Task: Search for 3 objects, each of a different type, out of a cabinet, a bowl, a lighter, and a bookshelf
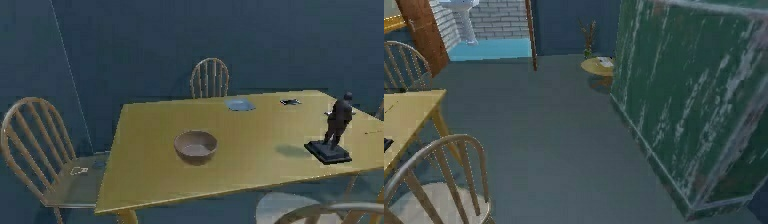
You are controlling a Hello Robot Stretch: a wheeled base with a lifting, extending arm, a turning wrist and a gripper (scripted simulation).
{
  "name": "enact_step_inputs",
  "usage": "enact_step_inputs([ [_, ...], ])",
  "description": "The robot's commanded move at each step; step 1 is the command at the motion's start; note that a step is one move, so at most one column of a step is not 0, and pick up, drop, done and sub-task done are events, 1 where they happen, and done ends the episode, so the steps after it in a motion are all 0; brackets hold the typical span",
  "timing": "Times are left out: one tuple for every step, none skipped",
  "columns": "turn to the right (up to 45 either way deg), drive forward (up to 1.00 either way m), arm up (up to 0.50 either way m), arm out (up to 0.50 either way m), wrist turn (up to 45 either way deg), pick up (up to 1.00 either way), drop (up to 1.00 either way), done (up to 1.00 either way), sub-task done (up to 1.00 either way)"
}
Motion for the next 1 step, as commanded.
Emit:
enact_step_inputs([
  [0.0,0.00,0.00,0.00,0.0,0.00,0.00,1.00,0.00],
])
